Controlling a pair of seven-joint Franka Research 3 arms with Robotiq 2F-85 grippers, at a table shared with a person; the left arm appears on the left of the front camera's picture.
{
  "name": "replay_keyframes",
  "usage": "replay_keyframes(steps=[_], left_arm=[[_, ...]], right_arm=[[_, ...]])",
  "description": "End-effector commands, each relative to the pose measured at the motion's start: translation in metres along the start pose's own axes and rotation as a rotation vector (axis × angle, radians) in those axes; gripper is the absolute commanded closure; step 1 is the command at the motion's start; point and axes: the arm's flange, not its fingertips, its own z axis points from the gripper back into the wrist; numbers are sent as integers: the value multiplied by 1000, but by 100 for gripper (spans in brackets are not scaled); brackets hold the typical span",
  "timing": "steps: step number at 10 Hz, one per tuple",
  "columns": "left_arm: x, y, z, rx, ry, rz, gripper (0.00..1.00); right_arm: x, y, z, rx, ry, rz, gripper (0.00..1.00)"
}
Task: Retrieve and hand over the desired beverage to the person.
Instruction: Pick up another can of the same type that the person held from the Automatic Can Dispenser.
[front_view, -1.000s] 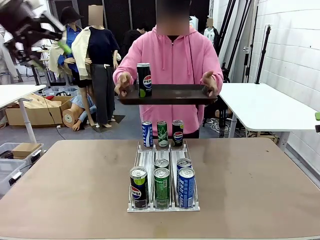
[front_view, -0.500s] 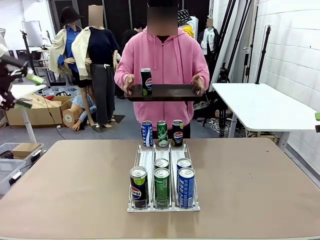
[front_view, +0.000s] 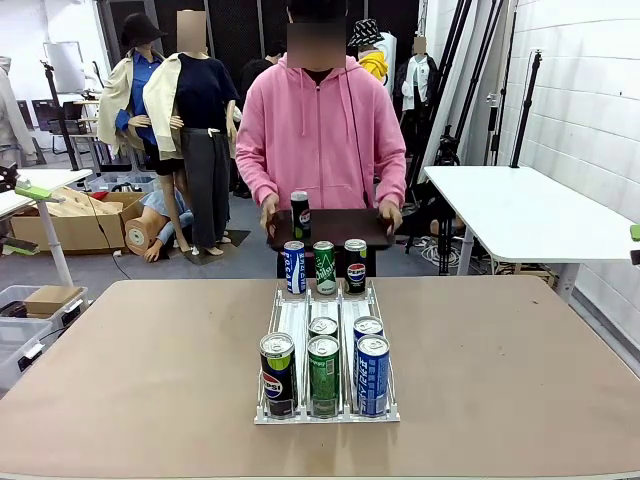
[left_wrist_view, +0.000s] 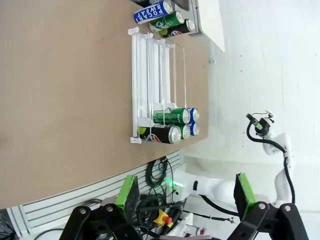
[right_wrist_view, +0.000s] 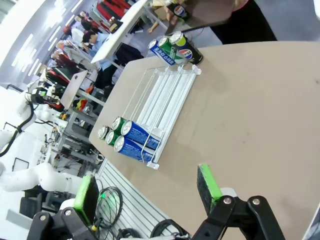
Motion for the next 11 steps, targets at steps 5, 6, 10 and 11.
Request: replay_keyframes(steps=[5,6,10,11], left_arm=[[-2,-5,2,20,-11,-21,0],[-2,-5,2,20,-11,-21,0],[13,13,8,-41,-17,15,0],[16,30,11,-68,-3,49,0]], right_arm=[[1,0,0,14,-8,8,0],[1,0,0,14,-8,8,0],[1,0,0,14,-8,8,0],[1,0,0,14,-8,8,0]])
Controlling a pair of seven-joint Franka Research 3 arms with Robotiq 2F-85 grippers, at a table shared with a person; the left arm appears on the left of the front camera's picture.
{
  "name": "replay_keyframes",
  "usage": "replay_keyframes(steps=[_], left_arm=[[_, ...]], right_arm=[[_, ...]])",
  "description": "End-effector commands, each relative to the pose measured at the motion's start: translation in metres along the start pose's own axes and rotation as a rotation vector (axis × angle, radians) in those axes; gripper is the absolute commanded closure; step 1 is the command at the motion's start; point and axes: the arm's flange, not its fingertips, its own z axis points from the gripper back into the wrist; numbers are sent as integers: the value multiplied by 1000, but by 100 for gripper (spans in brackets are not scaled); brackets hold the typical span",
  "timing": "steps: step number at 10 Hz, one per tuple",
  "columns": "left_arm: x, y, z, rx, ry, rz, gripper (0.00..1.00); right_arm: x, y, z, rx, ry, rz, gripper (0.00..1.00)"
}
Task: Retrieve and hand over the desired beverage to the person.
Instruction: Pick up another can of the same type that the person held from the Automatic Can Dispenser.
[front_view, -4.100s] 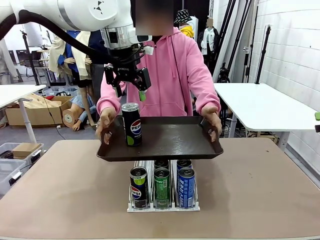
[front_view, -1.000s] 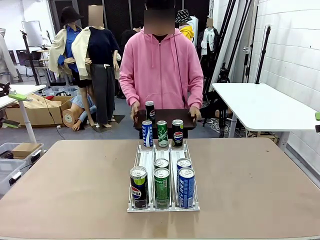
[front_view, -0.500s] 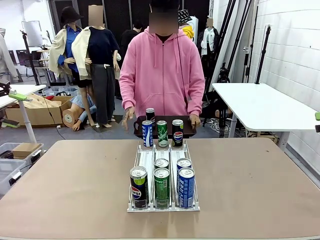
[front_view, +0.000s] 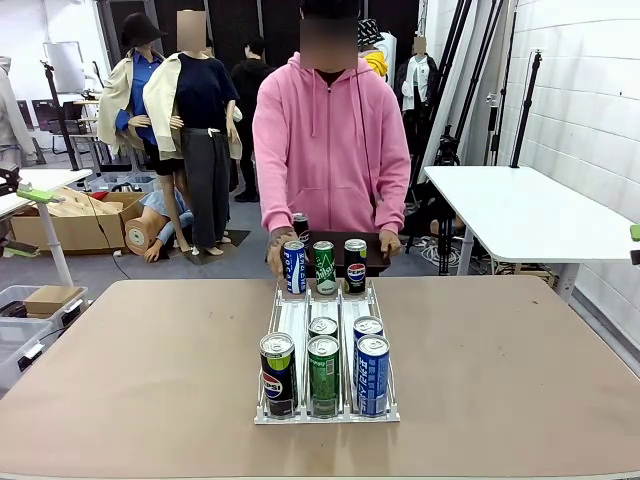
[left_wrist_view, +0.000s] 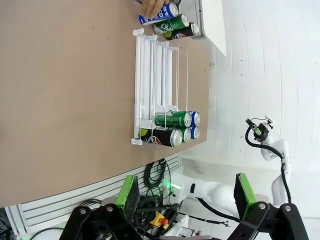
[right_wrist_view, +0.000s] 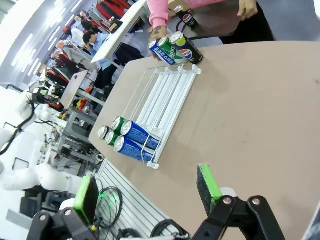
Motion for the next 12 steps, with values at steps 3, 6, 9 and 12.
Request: replay_keyframes(steps=[3,6,9,12], left_arm=[[32,66,28,-115,6,34,0],[49,107,29,-185,102,69,0],[61,112,16,-211,110,63,0],[60,105,10,-244,115,56,0]], right_arm=[[1,0,0,14,-8,8,0],[1,0,0,14,-8,8,0],[1,0,0,14,-8,8,0],[1,0,0,14,-8,8,0]])
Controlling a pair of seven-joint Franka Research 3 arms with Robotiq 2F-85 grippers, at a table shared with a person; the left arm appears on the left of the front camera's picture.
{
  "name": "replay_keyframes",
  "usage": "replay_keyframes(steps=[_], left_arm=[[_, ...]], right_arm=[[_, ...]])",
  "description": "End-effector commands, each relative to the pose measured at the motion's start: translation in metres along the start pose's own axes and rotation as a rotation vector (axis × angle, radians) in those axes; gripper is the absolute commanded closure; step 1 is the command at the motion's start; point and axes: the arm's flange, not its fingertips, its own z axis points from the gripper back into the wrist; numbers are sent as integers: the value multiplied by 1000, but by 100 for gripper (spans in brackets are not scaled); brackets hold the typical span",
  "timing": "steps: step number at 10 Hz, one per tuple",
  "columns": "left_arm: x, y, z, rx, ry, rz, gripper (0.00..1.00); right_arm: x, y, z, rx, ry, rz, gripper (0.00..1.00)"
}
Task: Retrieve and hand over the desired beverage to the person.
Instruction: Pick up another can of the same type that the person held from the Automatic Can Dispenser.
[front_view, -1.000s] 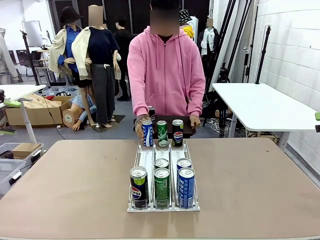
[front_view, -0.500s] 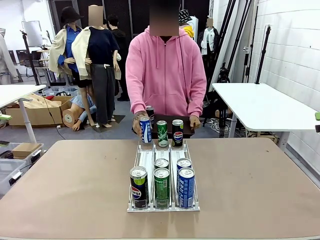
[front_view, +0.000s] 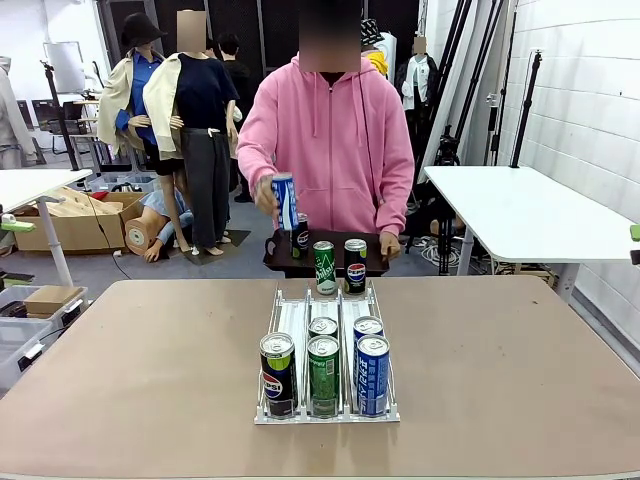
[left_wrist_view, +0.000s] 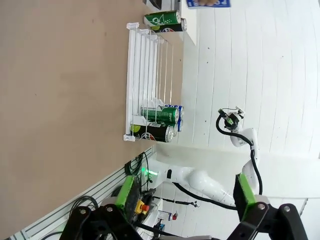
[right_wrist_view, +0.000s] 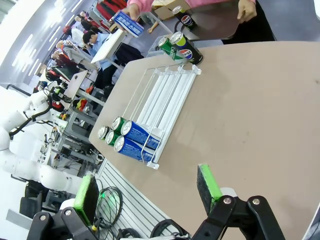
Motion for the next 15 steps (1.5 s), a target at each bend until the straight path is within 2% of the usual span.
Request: replay_keyframes(steps=[1,4,6,15], left_arm=[[1,-6,2,-24,-6,-26,0],[2,-7,2,-31,-9,-47,0],[-2,-14,4,1,-33,-112,0],[-3,-32,-2,-8,-11,-151,0]], right_arm=[[1,0,0,14,-8,7,0],[1,0,0,14,-8,7,0],[1,0,0,14,-8,7,0],[1,0,0,14,-8,7,0]])
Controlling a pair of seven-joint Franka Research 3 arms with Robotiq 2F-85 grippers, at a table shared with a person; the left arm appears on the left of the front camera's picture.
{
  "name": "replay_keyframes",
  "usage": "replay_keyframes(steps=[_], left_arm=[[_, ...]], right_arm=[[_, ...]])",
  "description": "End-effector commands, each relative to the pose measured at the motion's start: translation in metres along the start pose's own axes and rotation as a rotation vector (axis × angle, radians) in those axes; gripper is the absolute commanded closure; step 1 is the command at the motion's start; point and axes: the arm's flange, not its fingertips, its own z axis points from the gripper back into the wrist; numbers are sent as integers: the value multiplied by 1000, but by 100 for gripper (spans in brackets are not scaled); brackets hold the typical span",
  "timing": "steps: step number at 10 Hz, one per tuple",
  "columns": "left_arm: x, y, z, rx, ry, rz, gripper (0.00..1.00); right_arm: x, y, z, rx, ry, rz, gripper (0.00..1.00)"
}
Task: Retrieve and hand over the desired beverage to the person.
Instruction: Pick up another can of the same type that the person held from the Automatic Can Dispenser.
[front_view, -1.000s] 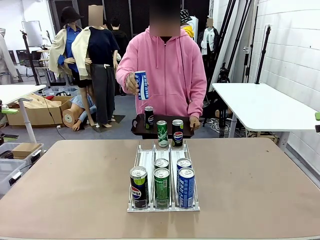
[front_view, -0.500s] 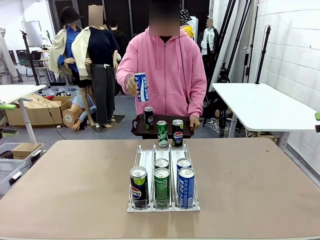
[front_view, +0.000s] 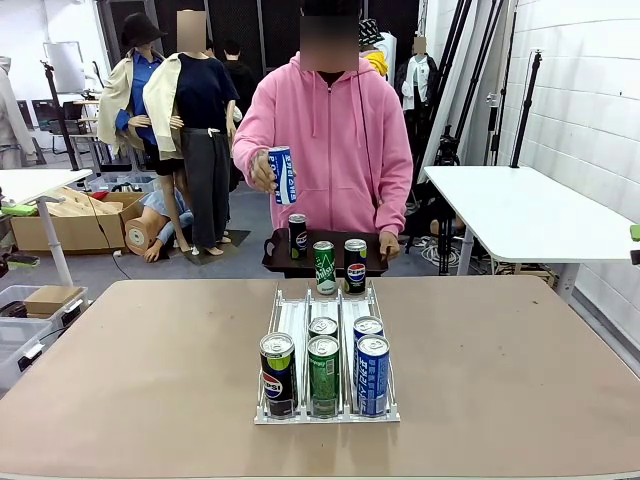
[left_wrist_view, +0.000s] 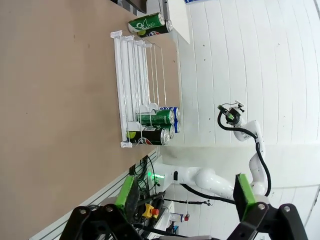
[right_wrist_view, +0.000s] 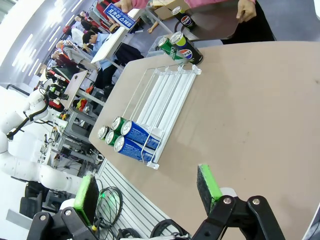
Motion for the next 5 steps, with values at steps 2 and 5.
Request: replay_keyframes(steps=[2,5], left_arm=[[0,-2,2,-17,-14,-33,0],[0,0,0,0,-1,-1,0]], right_arm=[[1,0,0,14,-8,7,0],[1,0,0,14,-8,7,0]])
